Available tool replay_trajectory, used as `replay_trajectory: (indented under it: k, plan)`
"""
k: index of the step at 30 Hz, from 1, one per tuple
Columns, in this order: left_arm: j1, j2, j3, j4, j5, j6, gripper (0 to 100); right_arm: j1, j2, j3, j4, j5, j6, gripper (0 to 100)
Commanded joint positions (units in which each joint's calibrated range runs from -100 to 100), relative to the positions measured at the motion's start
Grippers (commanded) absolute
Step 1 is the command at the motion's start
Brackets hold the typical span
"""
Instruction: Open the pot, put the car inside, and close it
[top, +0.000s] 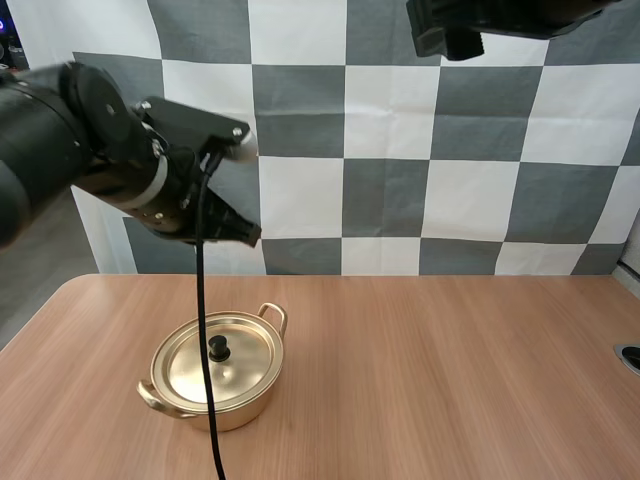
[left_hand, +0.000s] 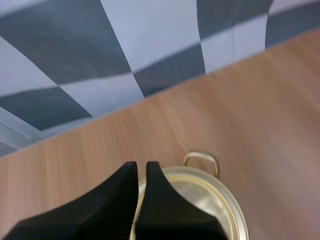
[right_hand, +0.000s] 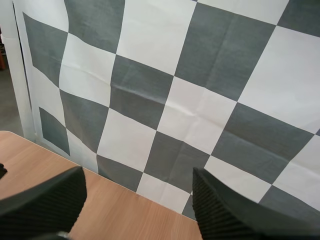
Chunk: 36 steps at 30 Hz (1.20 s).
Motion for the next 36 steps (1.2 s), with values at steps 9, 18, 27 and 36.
replay_trajectory:
  k: [9,18,27,36]
  plan:
    - [0.06,-14.3,-4.6,5.2,-5.5,-11.1,0,-0.1,0.0,11.9,-11.9,-2.0,11.5,0]
    - [0.06,-25.6,-0.7,9.4,-7.9,-11.1,0,-0.1,0.0,32.4,-18.1,-25.4,18.8,0]
    - [-0.36,-38.9,20.9,8.9,-33.7,-17.1,0,-0.1,0.0,50.0,-23.6,-48.4,21.6,0]
    - [-0.43,-47.1,47.2,6.9,-55.1,-17.2,0,-0.1,0.0,59.4,-21.0,-55.1,22.5,0]
